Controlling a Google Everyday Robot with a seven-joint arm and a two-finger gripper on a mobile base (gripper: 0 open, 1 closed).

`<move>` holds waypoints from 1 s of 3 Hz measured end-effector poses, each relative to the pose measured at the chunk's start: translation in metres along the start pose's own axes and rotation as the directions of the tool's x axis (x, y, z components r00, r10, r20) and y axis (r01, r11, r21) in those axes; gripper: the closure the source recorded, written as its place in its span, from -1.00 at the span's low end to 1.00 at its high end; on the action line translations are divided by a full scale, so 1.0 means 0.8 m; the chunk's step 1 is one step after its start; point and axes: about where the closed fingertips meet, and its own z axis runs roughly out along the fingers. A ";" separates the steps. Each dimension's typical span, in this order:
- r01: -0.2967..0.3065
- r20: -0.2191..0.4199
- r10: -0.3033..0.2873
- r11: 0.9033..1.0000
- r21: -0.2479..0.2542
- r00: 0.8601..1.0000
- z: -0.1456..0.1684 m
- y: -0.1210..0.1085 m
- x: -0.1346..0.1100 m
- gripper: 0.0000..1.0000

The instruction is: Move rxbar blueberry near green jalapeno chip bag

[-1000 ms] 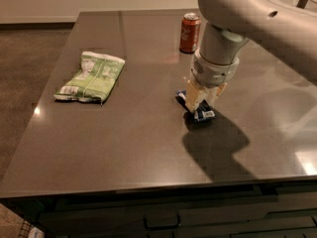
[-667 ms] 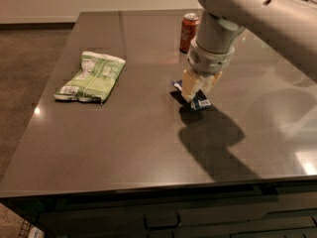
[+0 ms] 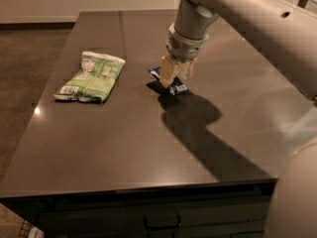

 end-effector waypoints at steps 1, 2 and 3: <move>0.079 0.029 -0.078 0.995 -0.055 0.997 0.016 0.018 -0.039 1.00; 0.150 0.062 -0.144 0.984 -0.101 0.988 0.026 0.042 -0.070 1.00; 0.202 0.077 -0.193 0.971 -0.129 0.978 0.035 0.063 -0.095 0.65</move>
Offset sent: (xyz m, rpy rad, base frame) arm 0.0281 0.1001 -0.0005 0.1464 -0.0081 0.2584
